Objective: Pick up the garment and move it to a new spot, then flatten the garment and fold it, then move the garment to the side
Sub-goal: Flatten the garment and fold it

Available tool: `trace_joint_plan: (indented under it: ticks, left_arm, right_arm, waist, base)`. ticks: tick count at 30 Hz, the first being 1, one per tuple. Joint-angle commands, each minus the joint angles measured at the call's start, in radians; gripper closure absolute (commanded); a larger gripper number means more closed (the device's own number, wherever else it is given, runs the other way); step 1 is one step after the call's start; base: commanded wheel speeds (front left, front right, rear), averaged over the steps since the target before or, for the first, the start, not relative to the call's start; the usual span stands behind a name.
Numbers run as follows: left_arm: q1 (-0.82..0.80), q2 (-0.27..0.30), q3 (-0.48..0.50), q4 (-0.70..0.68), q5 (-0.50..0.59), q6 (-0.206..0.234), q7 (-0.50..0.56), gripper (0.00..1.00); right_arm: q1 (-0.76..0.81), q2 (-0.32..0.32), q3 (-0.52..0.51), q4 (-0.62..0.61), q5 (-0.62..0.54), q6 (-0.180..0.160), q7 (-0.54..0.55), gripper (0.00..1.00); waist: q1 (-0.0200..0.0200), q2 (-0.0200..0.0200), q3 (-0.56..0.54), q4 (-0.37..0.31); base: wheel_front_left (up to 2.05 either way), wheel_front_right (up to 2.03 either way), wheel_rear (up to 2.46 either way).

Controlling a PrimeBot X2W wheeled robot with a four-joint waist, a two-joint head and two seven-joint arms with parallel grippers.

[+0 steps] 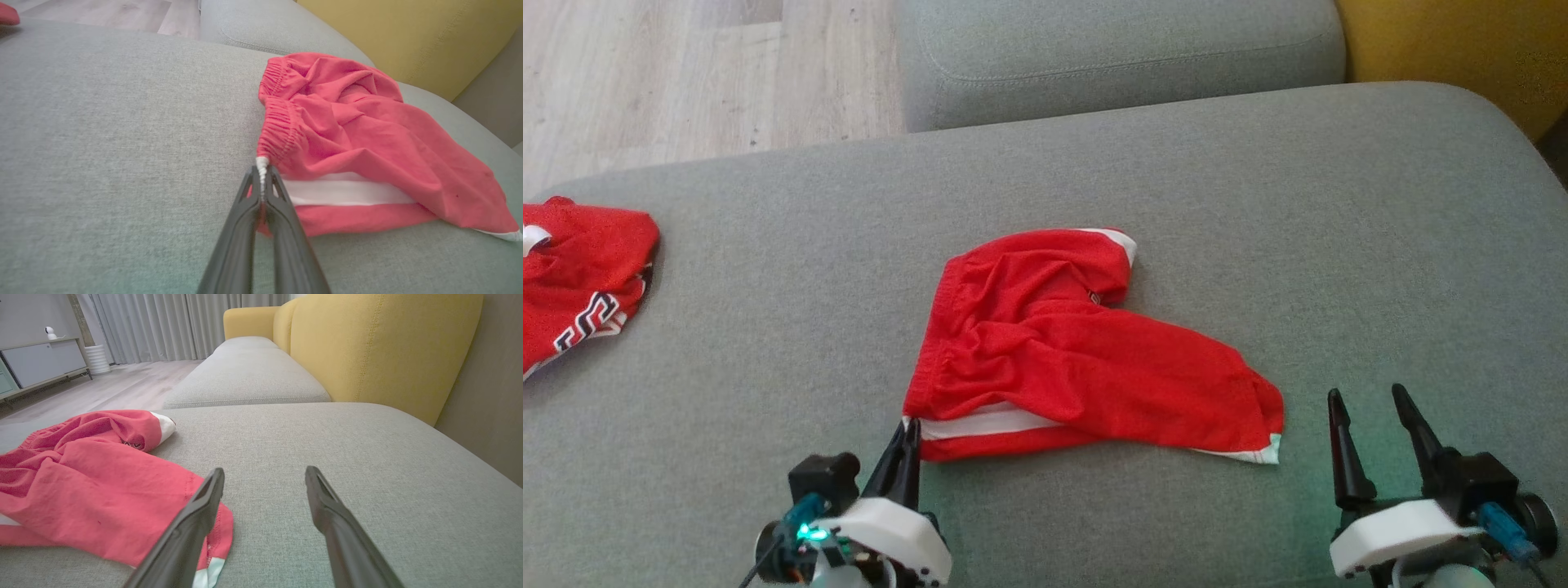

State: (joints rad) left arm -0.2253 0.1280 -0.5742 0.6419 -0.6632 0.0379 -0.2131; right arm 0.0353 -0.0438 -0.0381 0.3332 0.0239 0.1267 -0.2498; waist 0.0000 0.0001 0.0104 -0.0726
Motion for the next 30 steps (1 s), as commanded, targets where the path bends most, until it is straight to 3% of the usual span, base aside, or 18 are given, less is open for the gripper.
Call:
trace_joint_plan:
  ticks: [1,2,3,20,30]
  left_arm:
    - [-0.020,0.023,0.046,-0.025,-0.006,0.008,-0.015,0.47]
    - [-0.018,0.023,0.048,-0.025,-0.005,0.010,-0.019,0.16]
    - [-0.016,0.023,0.051,-0.025,-0.005,0.010,-0.023,0.00]
    - [0.077,0.065,0.124,-0.208,0.074,0.018,-0.048,0.00]
    - [0.216,0.070,0.167,-0.328,0.116,0.053,-0.048,0.00]
  right_arm:
    - [-0.034,-0.006,0.024,-0.026,0.001,0.004,-0.011,0.00]
    - [-0.035,-0.006,0.023,-0.025,0.001,0.004,-0.011,0.00]
    - [-0.035,-0.006,0.022,-0.024,0.002,0.004,-0.011,0.00]
    - [-0.024,-0.006,0.024,-0.050,0.012,0.004,-0.011,0.00]
    - [0.017,-0.006,0.068,-0.062,0.050,0.004,-0.012,0.00]
  waist:
    - [0.0000,-0.0001,-0.002,-0.001]
    - [0.0000,-0.0001,-0.003,-0.001]
    - [0.0000,-0.0001,-0.005,-0.001]
    - [0.0000,-0.0001,-0.070,0.035]
    - [0.0000,-0.0001,-0.107,0.055]
  base:
    - [0.00,0.00,0.00]
    - [0.00,0.00,0.00]
    - [0.00,0.00,0.00]
    - [0.00,0.00,0.00]
    - [0.00,0.00,0.00]
